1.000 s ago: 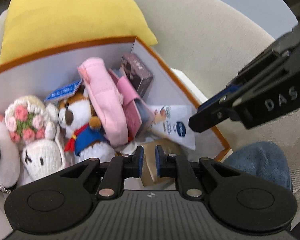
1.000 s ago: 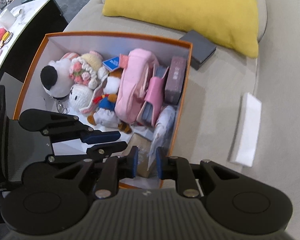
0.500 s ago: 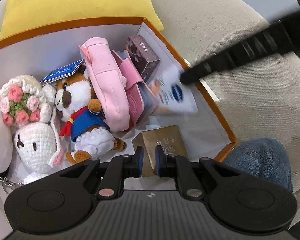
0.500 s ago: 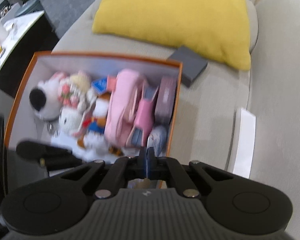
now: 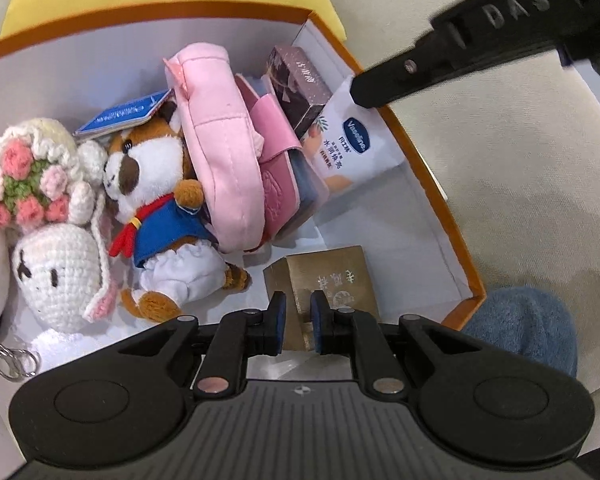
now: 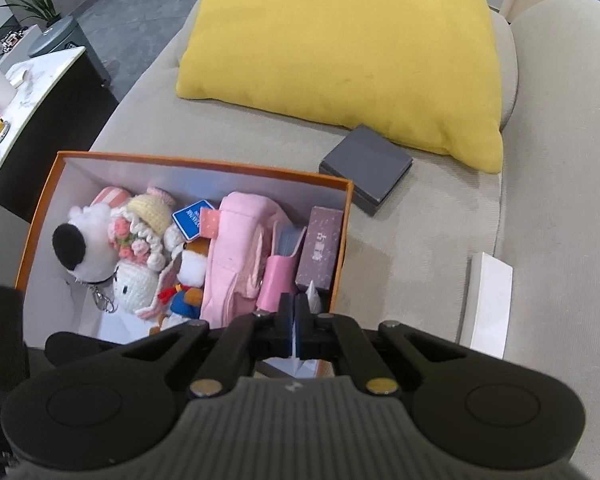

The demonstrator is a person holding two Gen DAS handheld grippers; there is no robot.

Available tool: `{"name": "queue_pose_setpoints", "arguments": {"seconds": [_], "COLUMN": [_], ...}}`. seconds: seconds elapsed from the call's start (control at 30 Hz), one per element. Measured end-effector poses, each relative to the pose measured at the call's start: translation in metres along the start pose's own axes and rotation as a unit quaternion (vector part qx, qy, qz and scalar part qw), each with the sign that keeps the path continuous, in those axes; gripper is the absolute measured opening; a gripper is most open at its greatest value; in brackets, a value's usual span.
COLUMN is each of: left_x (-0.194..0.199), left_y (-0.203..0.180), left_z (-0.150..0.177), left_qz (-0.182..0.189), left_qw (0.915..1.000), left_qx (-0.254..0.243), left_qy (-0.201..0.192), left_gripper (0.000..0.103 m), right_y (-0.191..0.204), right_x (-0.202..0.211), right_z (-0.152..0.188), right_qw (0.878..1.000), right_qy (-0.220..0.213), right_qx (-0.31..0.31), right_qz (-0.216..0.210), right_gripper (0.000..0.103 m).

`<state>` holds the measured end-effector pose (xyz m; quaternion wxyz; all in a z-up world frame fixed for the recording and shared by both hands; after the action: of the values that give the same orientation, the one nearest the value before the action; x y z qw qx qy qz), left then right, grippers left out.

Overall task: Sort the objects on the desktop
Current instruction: 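Lower the Vaseline tube into the box and open the right tool, then lower the brown box into the orange box and open the left tool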

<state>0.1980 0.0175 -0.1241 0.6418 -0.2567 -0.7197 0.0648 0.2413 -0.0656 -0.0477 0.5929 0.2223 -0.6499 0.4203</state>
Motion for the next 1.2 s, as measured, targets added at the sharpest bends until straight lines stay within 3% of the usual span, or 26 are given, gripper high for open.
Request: {"name": "queue_pose_setpoints", "arguments": {"seconds": [0.2,0.3,0.37,0.43,0.63,0.73,0.87,1.03,1.2], "left_x": [-0.004,-0.009,-0.015,-0.019,-0.019,-0.015,-0.006,-0.006,-0.004], "left_y": [-0.003,-0.006,-0.008,-0.008,-0.004,-0.004,0.0,-0.001,0.005], "left_z": [-0.004,-0.007,-0.008,-0.009,-0.007,-0.006,-0.011,-0.011,-0.005], "left_qz": [0.015,0.019,0.023,0.027,0.041,0.028,0.017,0.016,0.035], "left_qw": [0.9987,0.9969,0.9955,0.994,0.9864,0.9845,0.9807,0.9797,0.9777], "left_qx": [0.03,0.048,0.061,0.078,0.149,0.17,0.195,0.2,0.207], "left_qy": [0.038,0.059,0.069,0.071,0.057,0.031,-0.003,-0.004,-0.003], "left_gripper": [0.028,0.038,0.05,0.053,0.051,0.051,0.044,0.043,0.039], "right_y": [-0.001,0.0,0.001,0.001,-0.004,-0.007,-0.009,-0.009,0.001], "right_x": [-0.006,-0.003,-0.002,-0.002,-0.004,-0.003,0.003,0.016,0.029], "right_z": [0.003,0.006,0.007,0.008,0.014,0.017,0.02,0.028,0.046], "right_qw": [1.0,1.0,0.999,0.999,0.998,0.997,0.996,0.993,0.991], "right_qy": [-0.003,-0.01,-0.014,-0.016,-0.024,-0.033,-0.046,-0.065,-0.054], "right_qx": [0.005,0.014,0.02,0.024,0.028,0.029,0.03,0.031,0.069], "right_qz": [-0.017,-0.024,-0.03,-0.036,-0.051,-0.061,-0.075,-0.092,-0.1], "right_gripper": [0.0,0.001,0.001,0.002,0.003,0.003,0.003,0.005,0.006]}}
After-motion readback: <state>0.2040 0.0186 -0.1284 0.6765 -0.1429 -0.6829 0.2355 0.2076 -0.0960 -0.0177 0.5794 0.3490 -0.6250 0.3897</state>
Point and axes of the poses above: each gripper's, at about its wrist camera, not at the fingertips, and x roughly against the way its jaws point, y to its left, z to its underside, the point moved 4 cm from there along -x, roughly the way its jaws point, and after that the axes turned 14 degrees about y, right-handed, at the moved point
